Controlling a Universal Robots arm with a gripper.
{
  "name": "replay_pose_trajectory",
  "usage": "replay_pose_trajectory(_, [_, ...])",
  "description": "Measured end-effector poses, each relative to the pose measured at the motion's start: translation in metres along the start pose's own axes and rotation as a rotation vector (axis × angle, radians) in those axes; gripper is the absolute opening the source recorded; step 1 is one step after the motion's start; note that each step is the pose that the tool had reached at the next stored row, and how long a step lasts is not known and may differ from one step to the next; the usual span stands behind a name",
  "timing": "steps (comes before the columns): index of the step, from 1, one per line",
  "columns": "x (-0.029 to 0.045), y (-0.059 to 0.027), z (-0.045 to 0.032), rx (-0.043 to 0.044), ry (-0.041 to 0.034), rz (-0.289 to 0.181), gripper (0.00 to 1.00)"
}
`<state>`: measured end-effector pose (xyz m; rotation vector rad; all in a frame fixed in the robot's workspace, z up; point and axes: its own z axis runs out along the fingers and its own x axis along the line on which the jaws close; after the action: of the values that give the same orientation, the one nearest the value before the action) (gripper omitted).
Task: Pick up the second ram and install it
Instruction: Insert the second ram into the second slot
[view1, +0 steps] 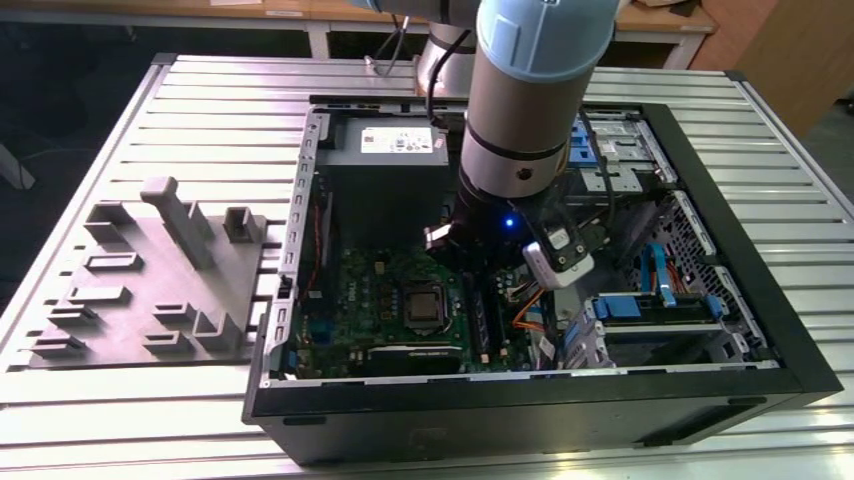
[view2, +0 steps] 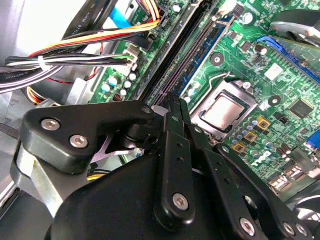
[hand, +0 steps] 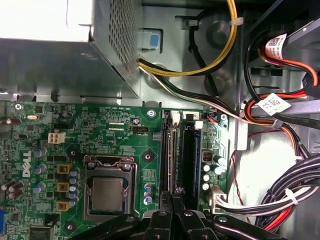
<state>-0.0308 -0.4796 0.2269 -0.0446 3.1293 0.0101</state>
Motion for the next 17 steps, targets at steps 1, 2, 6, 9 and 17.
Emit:
replay_pose_trajectory(1, [0.0000, 0.0000, 0.0003, -0.0001, 0.0000, 0.000, 0.12])
replay_pose_trajectory(2, [0.0000, 0.0000, 0.0004, 0.0000, 0.0001, 0.000, 0.12])
replay_pose_trajectory(6, [0.0001, 0.0001, 0.0022, -0.0005, -0.0001, 0.000, 0.12])
replay_pose_trajectory(9, [0.0001, 0.0000, 0.0033, -0.0001, 0.0001, 0.000, 0.12])
replay_pose_trajectory(17, [0.0001, 0.0000, 0.0035, -0.0001, 0.0000, 0.000, 0.12])
